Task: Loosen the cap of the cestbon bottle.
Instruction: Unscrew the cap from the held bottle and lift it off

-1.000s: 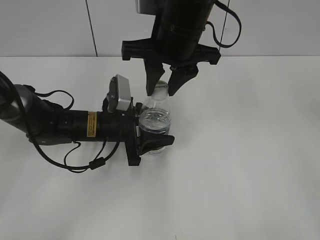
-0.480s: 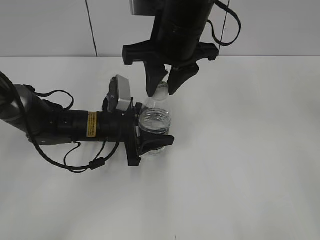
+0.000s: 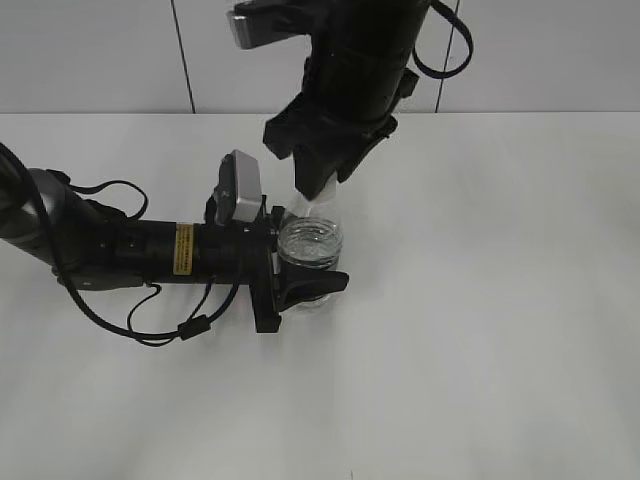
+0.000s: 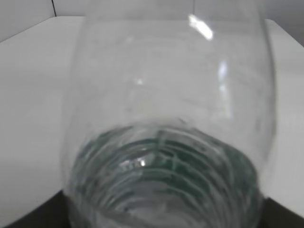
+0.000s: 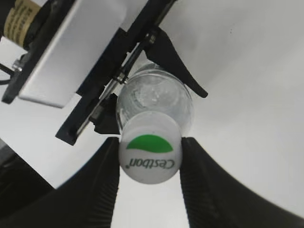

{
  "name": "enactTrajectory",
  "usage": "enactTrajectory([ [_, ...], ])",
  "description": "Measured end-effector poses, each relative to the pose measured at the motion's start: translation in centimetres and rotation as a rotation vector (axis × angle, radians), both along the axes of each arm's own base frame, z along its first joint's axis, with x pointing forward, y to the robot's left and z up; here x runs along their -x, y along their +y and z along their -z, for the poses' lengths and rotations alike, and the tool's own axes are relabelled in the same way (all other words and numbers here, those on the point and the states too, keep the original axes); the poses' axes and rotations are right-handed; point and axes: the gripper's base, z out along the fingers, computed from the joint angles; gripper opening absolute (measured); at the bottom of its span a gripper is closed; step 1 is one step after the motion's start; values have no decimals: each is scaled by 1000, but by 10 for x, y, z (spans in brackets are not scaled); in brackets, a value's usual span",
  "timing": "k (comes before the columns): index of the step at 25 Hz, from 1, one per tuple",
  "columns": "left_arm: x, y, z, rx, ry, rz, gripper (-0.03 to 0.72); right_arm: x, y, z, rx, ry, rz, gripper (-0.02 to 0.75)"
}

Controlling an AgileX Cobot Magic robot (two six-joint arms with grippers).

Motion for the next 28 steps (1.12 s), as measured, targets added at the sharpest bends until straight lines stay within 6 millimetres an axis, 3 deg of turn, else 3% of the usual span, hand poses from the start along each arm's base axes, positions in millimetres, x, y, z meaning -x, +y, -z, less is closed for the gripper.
enactTrajectory([
  [21,1,0,1,-8,-2,13,408,0,-1,0,68,-163,-618,300],
  [28,2,0,1,-14,-4,26,408,0,-1,0,83,-192,-753,300],
])
